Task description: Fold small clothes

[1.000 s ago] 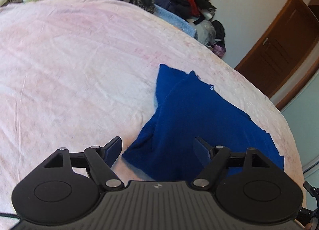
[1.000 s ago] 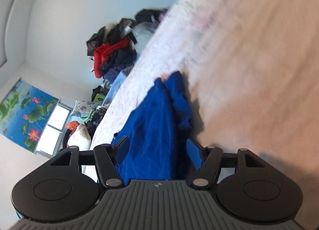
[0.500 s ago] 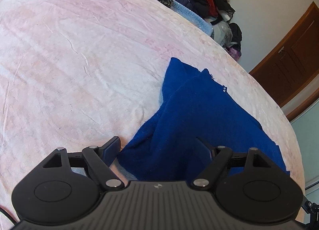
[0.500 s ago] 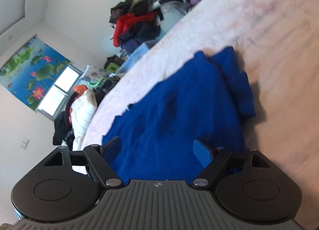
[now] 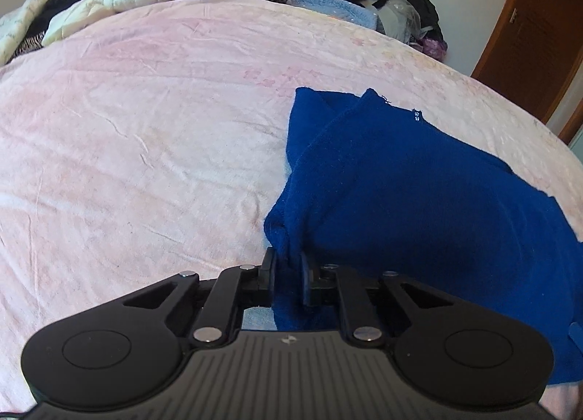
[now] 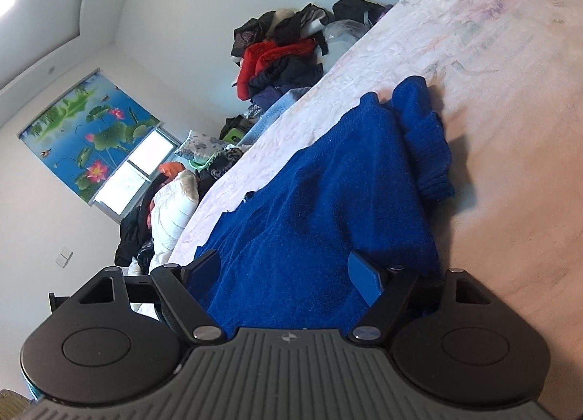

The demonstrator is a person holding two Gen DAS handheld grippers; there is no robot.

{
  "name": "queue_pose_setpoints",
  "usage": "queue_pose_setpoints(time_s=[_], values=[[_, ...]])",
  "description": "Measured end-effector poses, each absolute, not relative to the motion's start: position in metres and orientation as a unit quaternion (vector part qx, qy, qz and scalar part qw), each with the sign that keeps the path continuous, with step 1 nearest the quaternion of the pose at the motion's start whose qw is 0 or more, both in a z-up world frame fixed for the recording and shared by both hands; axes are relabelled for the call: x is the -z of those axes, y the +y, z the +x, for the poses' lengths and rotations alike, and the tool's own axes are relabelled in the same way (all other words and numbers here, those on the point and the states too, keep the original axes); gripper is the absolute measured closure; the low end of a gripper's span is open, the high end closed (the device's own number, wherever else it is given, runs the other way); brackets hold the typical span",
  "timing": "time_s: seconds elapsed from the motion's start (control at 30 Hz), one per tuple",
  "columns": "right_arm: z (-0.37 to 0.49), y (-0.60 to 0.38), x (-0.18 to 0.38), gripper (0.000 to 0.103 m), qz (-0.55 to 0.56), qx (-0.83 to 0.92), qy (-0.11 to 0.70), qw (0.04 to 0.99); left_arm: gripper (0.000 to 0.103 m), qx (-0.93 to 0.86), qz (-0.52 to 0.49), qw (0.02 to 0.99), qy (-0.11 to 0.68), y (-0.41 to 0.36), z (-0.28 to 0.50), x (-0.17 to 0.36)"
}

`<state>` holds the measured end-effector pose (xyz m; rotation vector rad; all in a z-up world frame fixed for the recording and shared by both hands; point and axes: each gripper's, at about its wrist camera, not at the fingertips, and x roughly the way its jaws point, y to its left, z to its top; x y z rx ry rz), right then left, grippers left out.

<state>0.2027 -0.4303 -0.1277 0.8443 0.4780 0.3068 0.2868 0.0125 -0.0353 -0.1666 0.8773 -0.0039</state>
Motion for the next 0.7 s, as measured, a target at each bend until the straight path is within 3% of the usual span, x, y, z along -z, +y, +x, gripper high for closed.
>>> queue_pose_setpoints(time_s=[0.23,0.7], values=[[0.199,-0.436,0.131,0.022,0.423,-0.166,0.211,0.866,0.091,-0.017,0.015,0.919,0.394,-0.013,0.274,0.026],[0.199,-0.439,0.133,0.022,0.441,-0.175,0.199,0.857,0.091,-0.015,0.006,0.917,0.399,-0.014,0.275,0.027]])
